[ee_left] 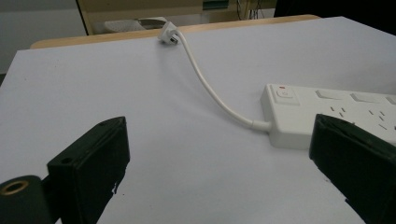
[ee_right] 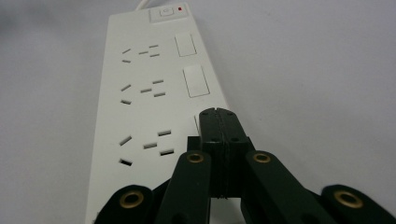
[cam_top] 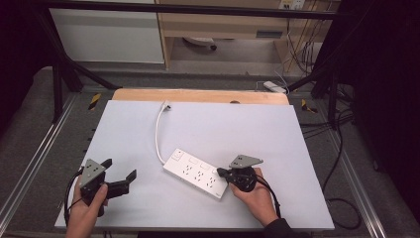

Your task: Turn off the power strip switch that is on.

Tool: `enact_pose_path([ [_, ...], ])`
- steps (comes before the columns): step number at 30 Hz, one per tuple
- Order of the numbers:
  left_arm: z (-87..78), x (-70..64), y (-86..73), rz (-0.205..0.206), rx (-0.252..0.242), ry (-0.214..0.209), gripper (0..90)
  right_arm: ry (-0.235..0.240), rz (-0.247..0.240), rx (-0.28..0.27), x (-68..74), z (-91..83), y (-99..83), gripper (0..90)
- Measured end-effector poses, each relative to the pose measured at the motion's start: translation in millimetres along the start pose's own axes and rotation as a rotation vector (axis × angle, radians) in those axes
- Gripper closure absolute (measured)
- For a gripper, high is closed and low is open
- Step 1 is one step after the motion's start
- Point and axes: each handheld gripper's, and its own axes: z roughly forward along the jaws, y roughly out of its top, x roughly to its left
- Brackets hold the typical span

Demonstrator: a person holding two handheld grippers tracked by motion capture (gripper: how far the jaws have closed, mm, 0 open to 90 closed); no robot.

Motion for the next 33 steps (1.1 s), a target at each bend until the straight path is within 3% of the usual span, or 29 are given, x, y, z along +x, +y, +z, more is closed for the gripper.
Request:
enact_pose_path([
  [12, 0.5, -0.8, -0.2, 0.001, 0.003, -0.001, 5.0, 0.011, 0.01, -0.031, 0.0, -2.4, 2.3, 90.0],
  [19, 0.3, -0.7, -0.1, 0.001, 0.002, 0.0, 5.0, 0.018, 0.02, -0.046, 0.5, -3.5, 4.7, 84.9],
  [33, -0.1, -0.4, 0.0, 0.001, 0.0, 0.002, 5.0, 0.026, 0.029, -0.035, 5.4, 1.1, 11.8, 51.8],
])
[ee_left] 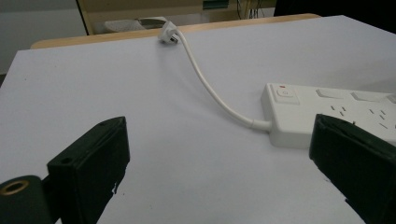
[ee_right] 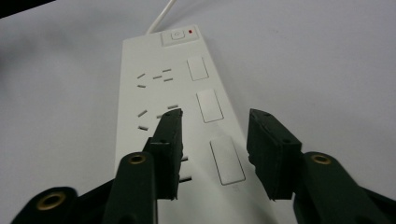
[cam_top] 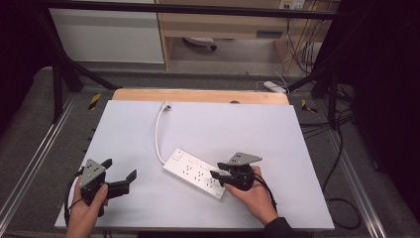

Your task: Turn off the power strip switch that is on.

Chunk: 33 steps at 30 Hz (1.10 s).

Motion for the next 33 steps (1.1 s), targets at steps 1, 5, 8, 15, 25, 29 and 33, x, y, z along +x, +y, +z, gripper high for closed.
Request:
enact_pose_path([
  [1, 0.1, 0.0, 0.0, -0.001, -0.001, 0.002, 5.0, -0.004, 0.003, -0.001, 0.6, 0.2, 0.8, 48.0],
  [5, 0.0, 0.3, -0.1, -0.002, 0.001, 0.003, 5.0, -0.011, 0.002, -0.008, 1.8, 1.8, 4.0, 37.0],
  [8, 0.1, 0.2, -0.1, -0.001, 0.001, 0.002, 5.0, -0.015, 0.011, -0.006, 2.6, 3.6, 6.4, 28.3],
  [15, 0.0, 0.4, -0.2, -0.001, 0.001, 0.001, 5.0, -0.036, 0.013, -0.036, 3.3, 5.3, 13.5, 9.1],
  [25, 0.3, 0.4, -0.3, 0.001, 0.005, -0.002, 5.1, -0.087, -0.008, -0.1, -4.4, 2.4, 21.8, 4.8],
  [29, 0.6, 0.4, -0.4, 0.001, 0.006, -0.001, 5.0, -0.089, -0.003, -0.124, -10.4, -4.1, 29.6, 4.6],
  [33, 0.4, 0.4, -0.4, 0.001, 0.005, -0.003, 5.0, -0.093, -0.001, -0.137, -16.2, -10.4, 35.9, 3.4],
])
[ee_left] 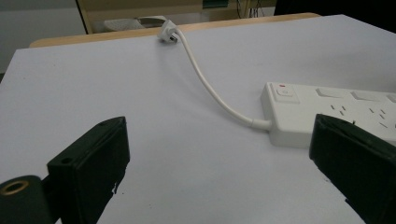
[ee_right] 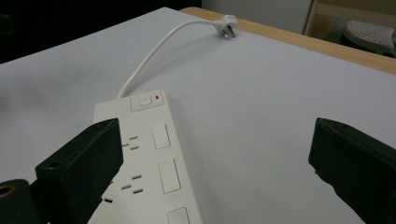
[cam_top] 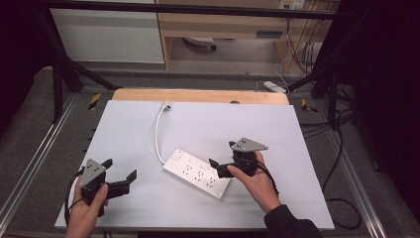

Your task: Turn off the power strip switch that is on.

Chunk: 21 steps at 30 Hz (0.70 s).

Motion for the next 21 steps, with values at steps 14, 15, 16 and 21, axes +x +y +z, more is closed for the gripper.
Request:
enact_pose_path([
  [14, -0.1, -0.1, 0.2, -0.004, -0.004, 0.002, 5.0, -0.035, 0.009, -0.075, -20.6, -22.4, 17.1, 7.1],
  [15, -0.2, 0.0, 0.3, -0.004, -0.007, 0.003, 5.1, -0.031, 0.01, -0.08, -22.3, -24.5, 17.4, 9.0],
  [16, -0.3, 0.1, 0.3, -0.003, -0.006, 0.004, 5.0, -0.031, 0.01, -0.084, -23.9, -26.6, 17.5, 9.1],
  [21, -0.6, -0.1, 0.0, -0.004, -0.004, 0.004, 5.0, -0.03, 0.011, -0.107, -31.6, -38.1, 17.6, 10.1],
])
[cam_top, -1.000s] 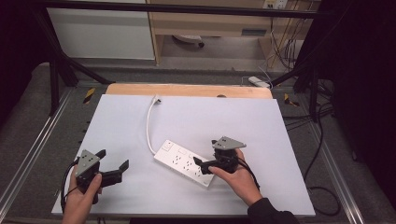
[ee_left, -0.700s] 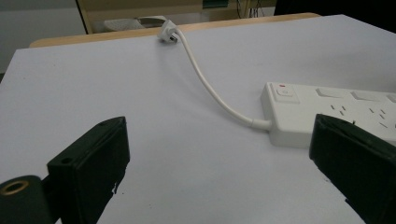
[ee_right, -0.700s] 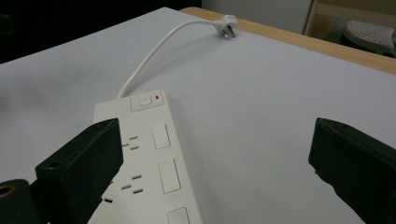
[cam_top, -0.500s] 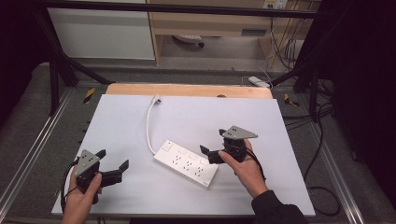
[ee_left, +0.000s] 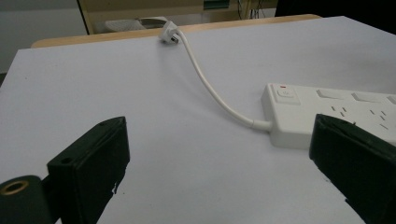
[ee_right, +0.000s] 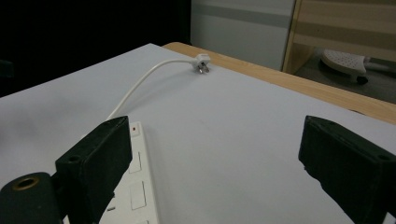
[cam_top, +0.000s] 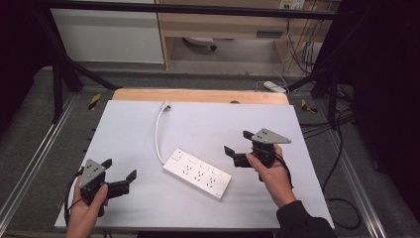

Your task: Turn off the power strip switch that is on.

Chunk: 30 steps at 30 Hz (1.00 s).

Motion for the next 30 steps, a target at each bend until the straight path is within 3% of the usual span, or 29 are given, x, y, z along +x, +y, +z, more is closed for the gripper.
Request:
enact_pose_path([
  [9, 0.6, -1.3, -0.5, 0.004, 0.007, -0.004, 5.0, -0.034, 0.008, -0.031, -13.9, -20.4, -1.1, 8.0],
  [30, -0.2, -1.4, -0.5, 0.006, 0.006, -0.003, 5.0, -0.171, 0.011, -0.125, -39.7, -60.3, -15.0, 2.7],
])
